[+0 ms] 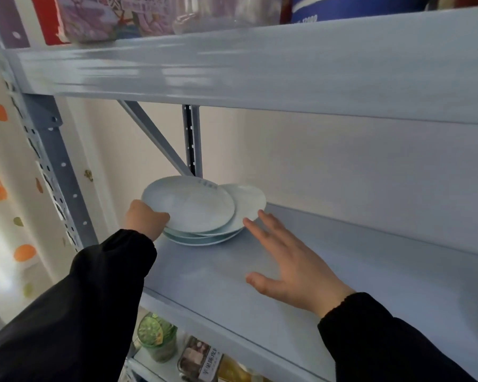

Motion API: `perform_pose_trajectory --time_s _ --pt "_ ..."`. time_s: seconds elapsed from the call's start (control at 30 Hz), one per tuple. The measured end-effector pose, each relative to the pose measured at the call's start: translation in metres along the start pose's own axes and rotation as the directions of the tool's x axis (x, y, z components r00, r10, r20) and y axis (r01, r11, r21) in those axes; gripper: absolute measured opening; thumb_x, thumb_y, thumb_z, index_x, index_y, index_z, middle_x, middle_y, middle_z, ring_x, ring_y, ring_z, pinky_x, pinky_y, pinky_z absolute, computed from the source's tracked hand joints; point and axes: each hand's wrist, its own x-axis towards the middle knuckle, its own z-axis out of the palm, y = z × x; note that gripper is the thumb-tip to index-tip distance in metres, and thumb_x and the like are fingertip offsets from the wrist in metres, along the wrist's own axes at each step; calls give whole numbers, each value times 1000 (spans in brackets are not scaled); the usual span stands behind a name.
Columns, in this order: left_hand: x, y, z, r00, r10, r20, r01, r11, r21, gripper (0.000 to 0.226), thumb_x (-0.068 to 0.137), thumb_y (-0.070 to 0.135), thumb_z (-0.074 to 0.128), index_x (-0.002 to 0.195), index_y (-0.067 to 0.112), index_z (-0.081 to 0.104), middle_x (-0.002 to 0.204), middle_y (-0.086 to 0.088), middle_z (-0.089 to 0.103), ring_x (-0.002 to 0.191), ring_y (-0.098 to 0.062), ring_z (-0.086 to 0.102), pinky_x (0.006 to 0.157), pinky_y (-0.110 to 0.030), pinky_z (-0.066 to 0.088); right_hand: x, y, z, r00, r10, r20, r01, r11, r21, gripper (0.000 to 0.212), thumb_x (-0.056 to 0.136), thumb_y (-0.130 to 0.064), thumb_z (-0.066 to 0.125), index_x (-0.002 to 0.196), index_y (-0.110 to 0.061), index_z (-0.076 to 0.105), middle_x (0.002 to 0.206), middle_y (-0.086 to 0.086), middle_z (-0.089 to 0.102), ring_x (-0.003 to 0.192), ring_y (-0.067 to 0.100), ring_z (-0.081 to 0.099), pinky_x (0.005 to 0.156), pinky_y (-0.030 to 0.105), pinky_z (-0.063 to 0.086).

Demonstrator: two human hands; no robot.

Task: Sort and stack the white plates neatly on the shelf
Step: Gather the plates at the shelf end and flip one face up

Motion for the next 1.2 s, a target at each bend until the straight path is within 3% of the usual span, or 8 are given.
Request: perform_pose_trajectory --time_s 0.07,0.2,0.3,0.47,0.6,0.73,1.03,1.2 --pt "2 -8 -1 1000 21 -2 -20 996 85 65 73 24 67 127 0 41 113 -18 51 86 -36 57 64 -40 51 0 1 1 1000 3 -5 -2 1000 4 88 78 -73 43 150 -60 -5 164 -23 -15 148 -6 -17 123 33 15" --pt "2 -13 -1 1000 21 23 -21 1000 22 95 63 46 64 145 15 28 131 -13 37 94 -39 58 82 -49 55 0 2 1 1000 3 -4 -3 1000 -3 88 77 -74 41 150 -60 -6 164 -22 -15 148 -4 -16 123 34 16" --pt "-8 -6 -5 997 69 24 -70 997 40 89 77 43 64 150 16 21 145 -13 26 115 -39 50 91 -40 44 0 2 1 1000 5 -2 -5 1000 3 87 78 -74 41 149 -61 -6 164 -21 -15 149 -4 -16 122 34 17" --pt "-18 -1 -12 966 253 -56 -237 950 202 81 85 41 59 151 14 21 150 -13 25 135 -36 27 106 -46 32 -1 3 1 1000 16 -4 -16 1000 -7 87 78 -75 39 151 -58 -7 165 -20 -14 149 -3 -16 123 33 16" --pt "-37 9 -15 840 531 -112 -471 816 336 78 85 40 60 150 14 24 145 -13 32 133 -34 24 109 -46 29 0 5 2 1000 29 -9 -29 1000 1 88 78 -76 38 152 -56 -6 165 -19 -14 149 -2 -15 123 35 16" --pt "-59 21 -9 693 719 -39 -665 660 350 75 82 48 50 148 17 31 136 -11 42 125 -32 32 106 -45 32 -2 8 2 998 59 -14 -59 998 5 88 79 -76 39 152 -56 -7 165 -18 -13 150 -1 -15 123 35 15" --pt "-119 39 31 541 793 281 -841 516 163 86 79 64 40 154 32 13 151 0 34 138 -18 25 109 -24 16 -25 16 -16 977 207 -53 -208 978 -13 93 74 -81 38 152 -55 -4 166 -14 -11 151 5 -15 124 36 10" --pt "-144 54 55 465 814 347 -884 446 139 90 76 71 36 154 33 12 154 -1 32 141 -20 23 115 -32 20 -57 32 -35 963 259 -69 -265 960 -94 93 75 -81 39 151 -56 -8 166 -14 -13 151 7 -16 124 36 9"
